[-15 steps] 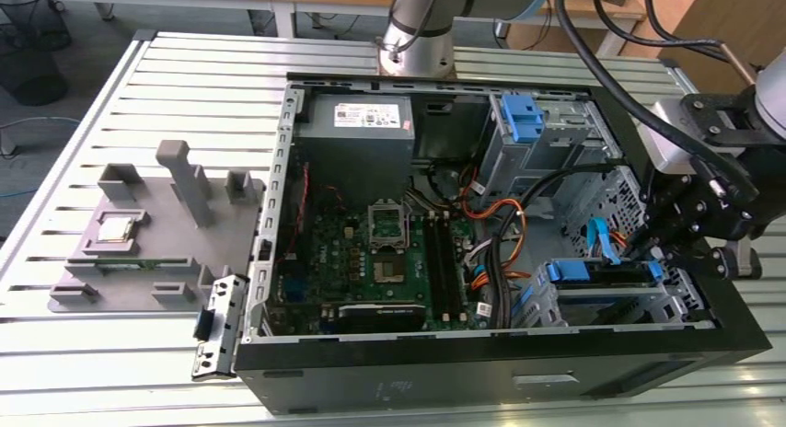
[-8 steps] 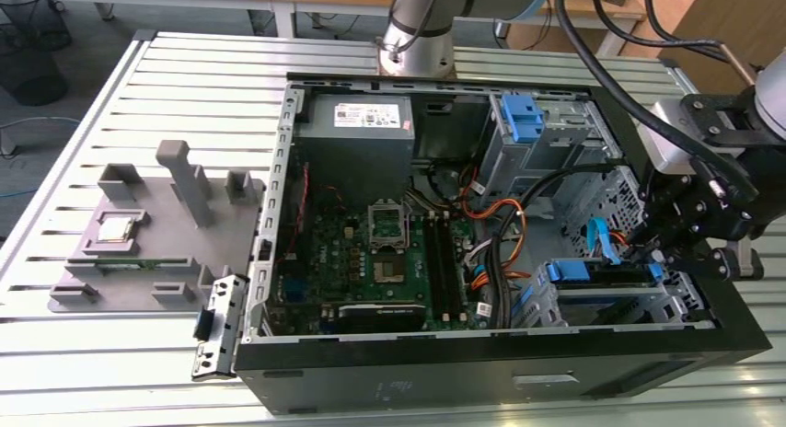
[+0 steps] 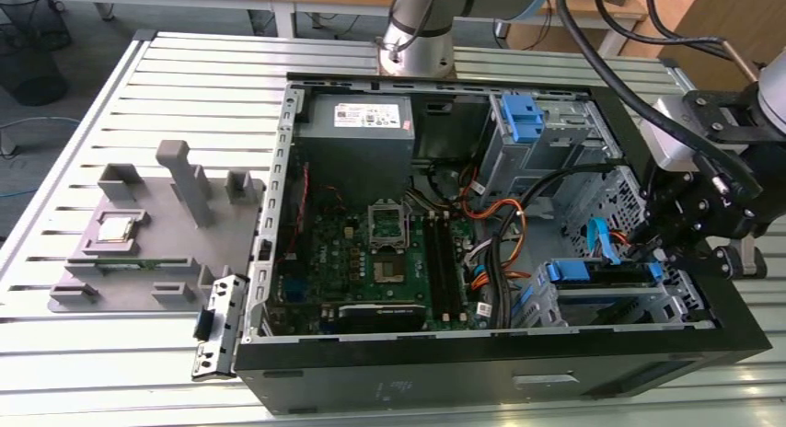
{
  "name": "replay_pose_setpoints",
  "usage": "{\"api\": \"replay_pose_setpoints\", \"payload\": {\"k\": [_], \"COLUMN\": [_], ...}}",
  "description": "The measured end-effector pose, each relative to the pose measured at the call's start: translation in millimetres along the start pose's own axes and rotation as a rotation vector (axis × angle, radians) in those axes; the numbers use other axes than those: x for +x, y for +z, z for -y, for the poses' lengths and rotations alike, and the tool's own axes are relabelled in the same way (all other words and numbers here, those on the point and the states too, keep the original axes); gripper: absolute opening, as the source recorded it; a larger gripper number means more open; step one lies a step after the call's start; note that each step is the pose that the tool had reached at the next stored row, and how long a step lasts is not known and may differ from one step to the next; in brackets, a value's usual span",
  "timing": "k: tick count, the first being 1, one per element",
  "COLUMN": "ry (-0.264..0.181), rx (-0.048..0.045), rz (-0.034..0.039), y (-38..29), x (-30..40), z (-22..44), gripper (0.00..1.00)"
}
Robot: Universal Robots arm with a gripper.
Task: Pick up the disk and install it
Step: 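Insert the second disk wire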
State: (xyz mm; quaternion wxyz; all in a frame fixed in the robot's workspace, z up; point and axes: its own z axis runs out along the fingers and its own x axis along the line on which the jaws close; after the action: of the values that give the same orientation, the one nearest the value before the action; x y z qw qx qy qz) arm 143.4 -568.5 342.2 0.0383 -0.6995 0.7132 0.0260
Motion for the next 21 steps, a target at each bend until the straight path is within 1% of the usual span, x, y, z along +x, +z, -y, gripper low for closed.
{"api": "replay_pose_setpoints", "payload": {"k": [4, 10, 12, 18, 21], "ry": [0.015, 0.029, 0.029, 0.029, 0.029], "rx": [0.0014, 0.0027, 0.0027, 0.0027, 0.0025], "rz": [-0.0013, -0.0017, -0.0018, -0.0016, 0.0022], "y": [1.0, 10.6, 12.6, 13.1, 10.9], "x": [0.9, 2.2, 2.3, 2.4, 2.2], "z": [0.0, -1.0, -1.1, -1.2, -1.2], "gripper": [0.27, 0.27, 0.27, 0.27, 0.27]}}
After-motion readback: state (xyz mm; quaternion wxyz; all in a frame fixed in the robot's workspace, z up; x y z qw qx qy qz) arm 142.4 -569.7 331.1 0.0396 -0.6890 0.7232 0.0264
